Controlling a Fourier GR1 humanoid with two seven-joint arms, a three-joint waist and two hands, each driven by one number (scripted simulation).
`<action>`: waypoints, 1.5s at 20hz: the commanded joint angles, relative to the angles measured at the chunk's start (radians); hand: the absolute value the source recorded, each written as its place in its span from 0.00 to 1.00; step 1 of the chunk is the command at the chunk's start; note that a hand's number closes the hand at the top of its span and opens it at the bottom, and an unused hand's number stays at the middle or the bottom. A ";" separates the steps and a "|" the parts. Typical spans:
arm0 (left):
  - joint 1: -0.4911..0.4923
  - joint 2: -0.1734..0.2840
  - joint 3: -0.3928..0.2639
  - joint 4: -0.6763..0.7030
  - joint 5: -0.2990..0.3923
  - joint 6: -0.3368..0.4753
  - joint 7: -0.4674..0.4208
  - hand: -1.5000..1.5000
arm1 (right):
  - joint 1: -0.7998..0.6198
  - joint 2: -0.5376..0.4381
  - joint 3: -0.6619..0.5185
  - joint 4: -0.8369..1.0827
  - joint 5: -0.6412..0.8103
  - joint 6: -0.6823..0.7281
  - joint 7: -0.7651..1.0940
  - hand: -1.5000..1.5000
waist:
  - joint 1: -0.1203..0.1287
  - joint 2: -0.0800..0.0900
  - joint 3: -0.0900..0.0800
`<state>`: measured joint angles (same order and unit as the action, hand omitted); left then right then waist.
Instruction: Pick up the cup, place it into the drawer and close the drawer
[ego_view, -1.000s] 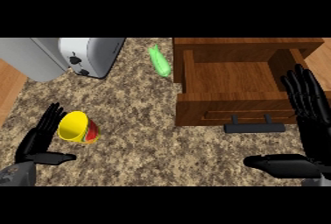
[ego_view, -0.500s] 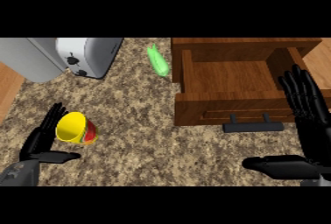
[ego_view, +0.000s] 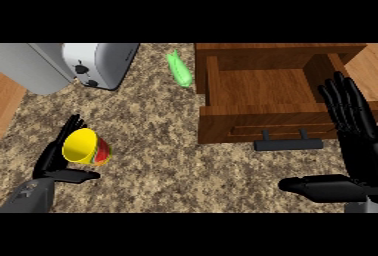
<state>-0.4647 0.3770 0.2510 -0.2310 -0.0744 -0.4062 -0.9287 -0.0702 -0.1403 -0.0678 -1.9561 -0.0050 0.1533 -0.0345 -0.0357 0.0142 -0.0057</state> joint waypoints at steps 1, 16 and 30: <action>0.003 -0.023 -0.003 0.018 -0.001 -0.115 -0.131 0.00 | -0.009 0.026 0.028 0.029 0.039 -0.023 -0.022 0.00 | 0.003 0.003 -0.001; -0.035 -0.075 -0.008 -0.014 0.055 -0.319 -0.084 1.00 | 0.020 0.029 0.016 0.056 0.001 0.007 -0.043 0.00 | -0.002 0.002 0.000; 0.020 -0.136 0.125 -0.064 0.228 -0.165 -0.114 1.00 | -0.017 -0.037 -0.050 0.038 -0.020 0.026 0.002 0.00 | 0.020 -0.005 0.002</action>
<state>-0.4778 0.2595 0.3057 -0.2980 0.0882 -0.5487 -0.9017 -0.0821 -0.1610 -0.1012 -1.9200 -0.0220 0.1713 -0.0267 -0.0227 0.0102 -0.0045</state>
